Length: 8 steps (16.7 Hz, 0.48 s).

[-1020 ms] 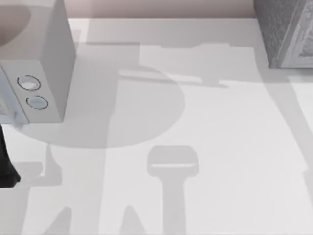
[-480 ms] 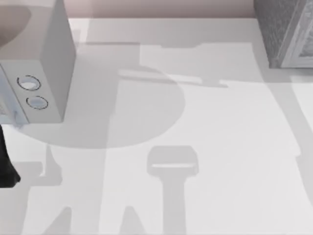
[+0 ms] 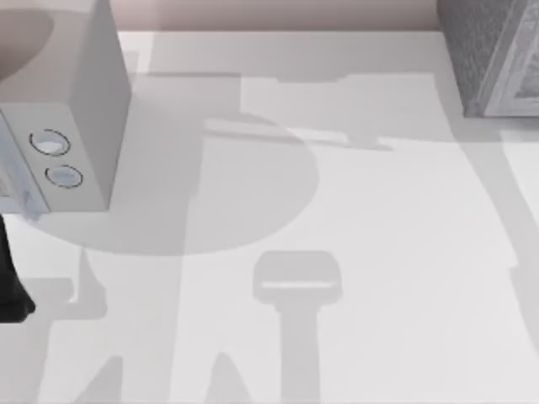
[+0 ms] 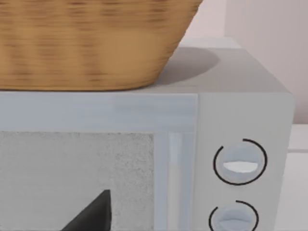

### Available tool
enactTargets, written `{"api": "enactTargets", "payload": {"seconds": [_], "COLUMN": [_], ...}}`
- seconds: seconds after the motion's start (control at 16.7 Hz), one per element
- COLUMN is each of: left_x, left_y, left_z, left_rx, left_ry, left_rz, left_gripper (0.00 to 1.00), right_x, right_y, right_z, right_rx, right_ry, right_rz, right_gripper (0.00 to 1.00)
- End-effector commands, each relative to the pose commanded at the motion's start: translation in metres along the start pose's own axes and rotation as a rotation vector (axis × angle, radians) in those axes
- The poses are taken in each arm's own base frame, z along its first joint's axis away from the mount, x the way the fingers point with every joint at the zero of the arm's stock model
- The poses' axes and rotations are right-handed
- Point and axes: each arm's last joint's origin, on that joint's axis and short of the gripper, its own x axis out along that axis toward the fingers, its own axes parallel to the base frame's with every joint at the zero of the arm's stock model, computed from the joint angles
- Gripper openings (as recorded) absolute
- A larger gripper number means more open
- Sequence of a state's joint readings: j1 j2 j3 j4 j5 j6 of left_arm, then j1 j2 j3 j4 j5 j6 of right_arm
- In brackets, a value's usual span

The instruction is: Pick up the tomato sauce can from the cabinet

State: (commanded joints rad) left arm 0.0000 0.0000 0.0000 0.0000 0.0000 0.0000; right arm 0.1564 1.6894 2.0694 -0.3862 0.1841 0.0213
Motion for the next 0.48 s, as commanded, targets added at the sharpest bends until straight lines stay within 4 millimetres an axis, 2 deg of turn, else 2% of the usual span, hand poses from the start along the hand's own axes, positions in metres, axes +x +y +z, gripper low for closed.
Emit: {"api": "enactTargets", "payload": {"seconds": [0.3, 0.48], "left_x": [0.0, 0.0], "left_y": [0.0, 0.0], "left_z": [0.0, 0.0], "left_rx": [0.0, 0.0], "left_ry": [0.0, 0.0], "left_rz": [0.0, 0.0], "left_gripper": [1.0, 1.0], "right_x": [0.0, 0.0], "right_y": [0.0, 0.0], "right_z": [0.0, 0.0], "right_rx": [0.0, 0.0], "right_ry": [0.0, 0.0], "right_rz": [0.0, 0.0], "right_gripper": [0.02, 0.0]}}
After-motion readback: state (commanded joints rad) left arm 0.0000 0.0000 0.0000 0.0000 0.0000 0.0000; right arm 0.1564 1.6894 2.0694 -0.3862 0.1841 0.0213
